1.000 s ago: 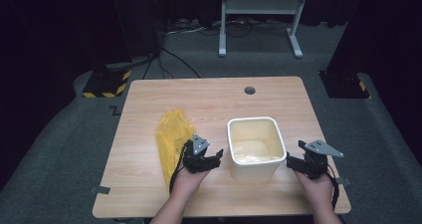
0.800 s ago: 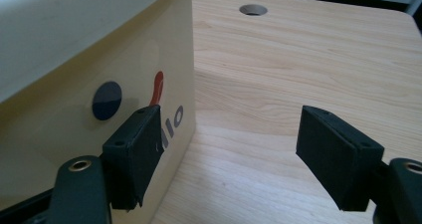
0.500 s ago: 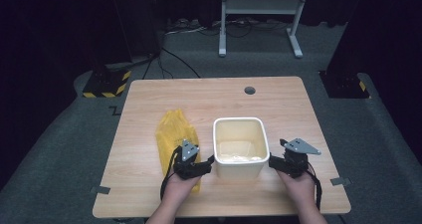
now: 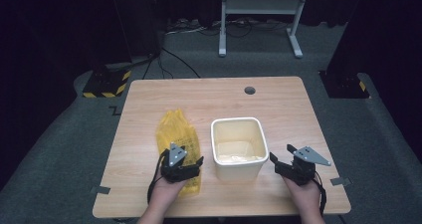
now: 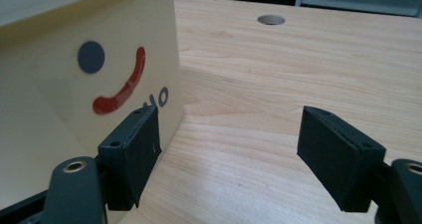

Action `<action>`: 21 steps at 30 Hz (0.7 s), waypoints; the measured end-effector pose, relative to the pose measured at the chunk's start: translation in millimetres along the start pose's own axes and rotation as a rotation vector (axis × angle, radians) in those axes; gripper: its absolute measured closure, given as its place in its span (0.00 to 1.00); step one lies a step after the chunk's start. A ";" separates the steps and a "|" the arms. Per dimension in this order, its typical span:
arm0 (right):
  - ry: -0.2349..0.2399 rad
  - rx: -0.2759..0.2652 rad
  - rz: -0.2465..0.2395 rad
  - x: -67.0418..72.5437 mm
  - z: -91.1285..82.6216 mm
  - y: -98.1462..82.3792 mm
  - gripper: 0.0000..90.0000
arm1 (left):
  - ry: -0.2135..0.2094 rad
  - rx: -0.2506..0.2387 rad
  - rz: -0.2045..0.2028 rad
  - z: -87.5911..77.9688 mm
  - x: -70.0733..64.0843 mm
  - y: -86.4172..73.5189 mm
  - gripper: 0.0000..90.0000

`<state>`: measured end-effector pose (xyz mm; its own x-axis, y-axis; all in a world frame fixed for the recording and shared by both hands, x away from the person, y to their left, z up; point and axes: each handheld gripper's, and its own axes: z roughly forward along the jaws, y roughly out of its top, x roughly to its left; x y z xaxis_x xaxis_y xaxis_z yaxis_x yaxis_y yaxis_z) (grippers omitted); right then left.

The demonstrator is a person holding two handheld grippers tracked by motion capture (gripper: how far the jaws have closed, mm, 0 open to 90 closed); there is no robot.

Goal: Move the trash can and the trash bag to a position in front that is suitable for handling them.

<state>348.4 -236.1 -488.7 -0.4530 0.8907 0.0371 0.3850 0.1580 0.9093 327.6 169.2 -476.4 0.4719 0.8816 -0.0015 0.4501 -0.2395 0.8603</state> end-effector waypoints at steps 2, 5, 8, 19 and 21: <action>0.003 -0.035 0.024 -1.6 -9.9 -5.8 0.27 | 0.070 0.013 -0.017 -15.1 23.3 -14.4 0.23; -0.004 -0.063 0.014 -2.5 -20.1 -9.0 0.25 | 0.101 0.018 -0.039 -24.2 38.5 -26.7 0.20; -0.002 -0.093 0.012 -2.6 -28.1 -7.6 0.23 | 0.163 0.033 -0.104 -35.6 65.9 -52.9 0.20; -0.015 -0.280 -0.017 16.6 -57.2 16.2 0.24 | 0.190 0.090 -0.167 -34.1 94.1 -74.5 0.20; -0.016 -0.322 -0.023 20.3 -60.8 20.8 0.24 | 0.191 0.113 -0.174 -32.3 95.6 -76.1 0.20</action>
<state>298.3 -240.6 -443.8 -0.4448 0.8955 0.0111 0.0998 0.0372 0.9943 314.0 284.8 -525.6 0.2332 0.9716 -0.0391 0.5983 -0.1117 0.7934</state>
